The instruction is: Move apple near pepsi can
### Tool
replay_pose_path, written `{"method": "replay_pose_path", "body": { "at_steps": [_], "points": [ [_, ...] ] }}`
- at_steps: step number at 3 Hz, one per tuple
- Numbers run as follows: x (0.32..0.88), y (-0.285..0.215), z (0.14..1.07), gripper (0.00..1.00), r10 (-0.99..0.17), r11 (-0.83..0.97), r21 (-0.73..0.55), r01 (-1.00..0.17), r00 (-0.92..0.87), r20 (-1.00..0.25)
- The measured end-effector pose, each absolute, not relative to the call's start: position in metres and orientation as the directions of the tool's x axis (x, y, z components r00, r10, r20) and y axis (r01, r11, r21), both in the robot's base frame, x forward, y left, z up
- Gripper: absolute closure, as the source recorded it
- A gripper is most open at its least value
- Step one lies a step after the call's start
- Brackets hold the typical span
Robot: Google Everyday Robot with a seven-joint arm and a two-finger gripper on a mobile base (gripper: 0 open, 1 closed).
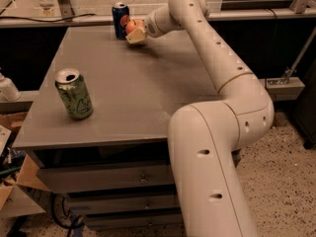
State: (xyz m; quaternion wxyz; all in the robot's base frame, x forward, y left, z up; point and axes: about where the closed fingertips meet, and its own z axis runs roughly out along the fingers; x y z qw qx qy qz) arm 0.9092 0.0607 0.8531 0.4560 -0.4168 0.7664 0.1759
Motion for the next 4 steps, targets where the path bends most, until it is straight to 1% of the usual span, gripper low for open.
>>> {"method": "replay_pose_path", "body": {
  "at_steps": [1,4],
  "points": [
    [0.9129,0.0528,0.8474,0.85,-0.48,0.605,-0.105,-0.789,-0.256,-0.839],
    [0.914,0.0453,0.8466,0.15,-0.464,0.613,-0.081,-0.786,-0.275,-0.842]
  ]
}}
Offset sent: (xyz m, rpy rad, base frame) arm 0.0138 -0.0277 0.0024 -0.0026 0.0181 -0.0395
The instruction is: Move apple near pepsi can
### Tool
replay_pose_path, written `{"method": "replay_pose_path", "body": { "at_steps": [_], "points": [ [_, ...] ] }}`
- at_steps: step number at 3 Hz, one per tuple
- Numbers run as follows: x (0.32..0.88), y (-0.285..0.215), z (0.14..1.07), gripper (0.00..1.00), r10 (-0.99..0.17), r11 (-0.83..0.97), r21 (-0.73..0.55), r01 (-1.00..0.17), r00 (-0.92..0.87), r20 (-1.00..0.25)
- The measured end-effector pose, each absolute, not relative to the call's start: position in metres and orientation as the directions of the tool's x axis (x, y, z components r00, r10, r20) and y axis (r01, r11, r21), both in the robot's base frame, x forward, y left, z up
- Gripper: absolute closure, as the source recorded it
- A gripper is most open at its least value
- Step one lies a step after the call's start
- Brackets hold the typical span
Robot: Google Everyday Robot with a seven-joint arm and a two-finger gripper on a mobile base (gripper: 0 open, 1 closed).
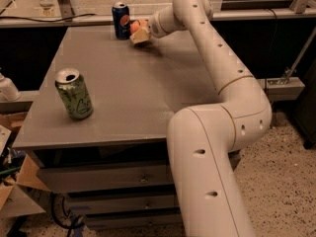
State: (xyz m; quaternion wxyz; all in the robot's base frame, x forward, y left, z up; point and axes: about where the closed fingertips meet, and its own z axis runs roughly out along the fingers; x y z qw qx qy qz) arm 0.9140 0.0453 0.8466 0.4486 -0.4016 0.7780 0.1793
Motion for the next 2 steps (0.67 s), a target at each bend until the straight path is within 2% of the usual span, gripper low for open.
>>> {"method": "replay_pose_path", "body": {
  "at_steps": [1,2],
  "points": [
    [0.9133,0.0461,0.8477,0.0,-0.454,0.614,-0.066,-0.787,-0.284,-0.844],
    [0.9131,0.0422,0.8495,0.0,-0.448,0.617,-0.062,-0.785,-0.286,-0.847]
  ]
}}
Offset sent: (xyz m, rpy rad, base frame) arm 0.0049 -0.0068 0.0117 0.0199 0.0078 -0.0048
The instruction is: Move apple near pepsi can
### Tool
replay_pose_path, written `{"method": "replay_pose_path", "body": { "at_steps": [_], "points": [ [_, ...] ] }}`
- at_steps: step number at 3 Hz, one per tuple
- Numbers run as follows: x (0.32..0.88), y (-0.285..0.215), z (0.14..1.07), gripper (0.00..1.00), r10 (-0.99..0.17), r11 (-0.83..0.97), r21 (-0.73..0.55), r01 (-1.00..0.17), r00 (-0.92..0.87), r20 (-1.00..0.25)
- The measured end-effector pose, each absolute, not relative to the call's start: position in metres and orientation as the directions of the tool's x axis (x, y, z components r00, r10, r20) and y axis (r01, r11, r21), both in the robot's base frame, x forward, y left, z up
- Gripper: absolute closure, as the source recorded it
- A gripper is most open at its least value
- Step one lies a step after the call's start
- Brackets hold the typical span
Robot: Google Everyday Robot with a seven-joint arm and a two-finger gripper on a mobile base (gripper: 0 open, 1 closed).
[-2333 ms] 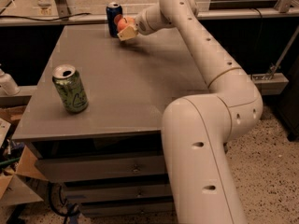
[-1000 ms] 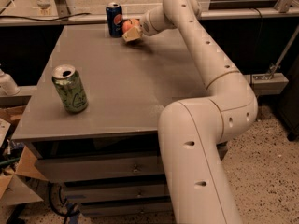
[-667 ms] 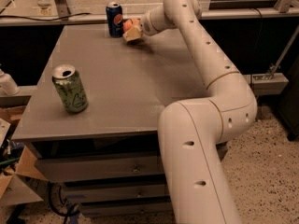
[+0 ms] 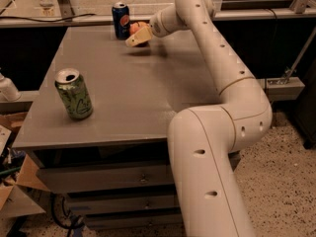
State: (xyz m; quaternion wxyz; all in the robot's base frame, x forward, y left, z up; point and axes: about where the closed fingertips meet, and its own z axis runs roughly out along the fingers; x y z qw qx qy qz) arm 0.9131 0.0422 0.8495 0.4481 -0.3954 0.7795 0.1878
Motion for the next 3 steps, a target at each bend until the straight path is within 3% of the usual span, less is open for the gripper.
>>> {"method": "replay_pose_path", "body": {
  "at_steps": [3],
  "points": [
    [0.887,-0.071,0.919,0.0,-0.406,0.701,-0.125,-0.702,-0.249,-0.879]
  ]
}}
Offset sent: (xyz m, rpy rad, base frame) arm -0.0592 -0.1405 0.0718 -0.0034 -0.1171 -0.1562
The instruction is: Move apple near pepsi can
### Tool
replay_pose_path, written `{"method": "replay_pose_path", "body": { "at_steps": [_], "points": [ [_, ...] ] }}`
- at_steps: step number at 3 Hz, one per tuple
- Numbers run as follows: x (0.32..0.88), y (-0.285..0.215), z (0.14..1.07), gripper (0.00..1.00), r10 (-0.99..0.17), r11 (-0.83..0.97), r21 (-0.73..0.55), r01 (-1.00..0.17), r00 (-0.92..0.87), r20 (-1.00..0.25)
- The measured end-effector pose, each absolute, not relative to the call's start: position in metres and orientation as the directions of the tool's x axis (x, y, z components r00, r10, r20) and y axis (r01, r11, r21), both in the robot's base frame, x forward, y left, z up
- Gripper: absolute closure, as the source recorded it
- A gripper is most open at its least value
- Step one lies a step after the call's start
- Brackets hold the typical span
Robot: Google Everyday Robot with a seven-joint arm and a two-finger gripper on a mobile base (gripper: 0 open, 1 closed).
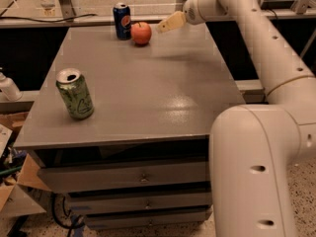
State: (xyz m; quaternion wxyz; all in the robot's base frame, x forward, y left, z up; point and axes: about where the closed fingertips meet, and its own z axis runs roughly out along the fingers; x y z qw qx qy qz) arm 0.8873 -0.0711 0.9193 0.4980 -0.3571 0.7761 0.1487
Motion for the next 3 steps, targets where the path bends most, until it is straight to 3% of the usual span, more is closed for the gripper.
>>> {"method": "replay_pose_path", "body": {
  "at_steps": [2,3],
  "points": [
    [0.813,-0.124,0.976,0.0,-0.324,0.736,-0.136,-0.663,-0.169,-0.931],
    [0.805,-0.119,0.95,0.0,-0.331,0.727,-0.11,-0.677,-0.206,-0.921]
  ]
}}
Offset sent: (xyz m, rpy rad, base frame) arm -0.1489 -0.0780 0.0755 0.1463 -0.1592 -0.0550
